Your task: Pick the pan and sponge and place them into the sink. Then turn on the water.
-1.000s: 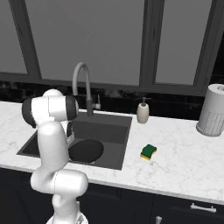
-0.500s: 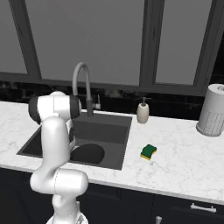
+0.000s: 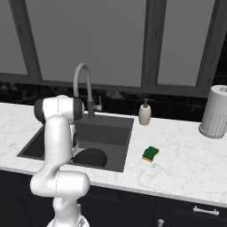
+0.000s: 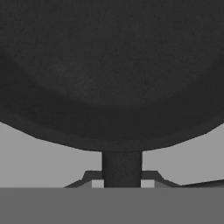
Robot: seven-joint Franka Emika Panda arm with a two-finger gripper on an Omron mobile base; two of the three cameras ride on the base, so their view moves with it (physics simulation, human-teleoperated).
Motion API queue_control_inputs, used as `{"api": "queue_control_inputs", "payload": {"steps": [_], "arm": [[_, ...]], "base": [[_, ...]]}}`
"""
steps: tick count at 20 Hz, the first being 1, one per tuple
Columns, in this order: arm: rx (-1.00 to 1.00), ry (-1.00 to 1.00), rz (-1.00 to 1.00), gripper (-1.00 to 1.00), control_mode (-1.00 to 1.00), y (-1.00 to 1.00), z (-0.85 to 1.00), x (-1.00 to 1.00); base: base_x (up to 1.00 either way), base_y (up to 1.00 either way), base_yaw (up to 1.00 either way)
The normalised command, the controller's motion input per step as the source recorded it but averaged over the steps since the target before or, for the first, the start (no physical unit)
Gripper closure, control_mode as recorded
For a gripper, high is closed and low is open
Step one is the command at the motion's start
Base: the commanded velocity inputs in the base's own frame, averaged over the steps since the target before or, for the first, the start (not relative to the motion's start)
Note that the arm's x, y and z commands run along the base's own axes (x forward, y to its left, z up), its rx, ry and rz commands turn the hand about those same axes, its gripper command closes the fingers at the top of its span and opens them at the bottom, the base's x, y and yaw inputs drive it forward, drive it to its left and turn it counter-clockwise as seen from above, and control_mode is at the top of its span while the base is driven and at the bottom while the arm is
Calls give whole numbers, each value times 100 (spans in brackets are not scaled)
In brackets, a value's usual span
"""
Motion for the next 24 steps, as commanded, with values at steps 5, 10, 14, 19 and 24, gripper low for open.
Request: {"api": "queue_control_inputs", "payload": {"steps": [5,10,14,19,24], "arm": [[0,0,0,100,-100,0,-34,27],[0,0,0,100,-100,0,-29,23],[0,0,0,-100,-100,0,-1,4],[0,0,1,-100,-100,-5,19,0],[-1,0,1,-100,-100,0,57,0]], "base": [[0,0,0],[0,0,0],[0,0,0],[0,0,0],[0,0,0]]}}
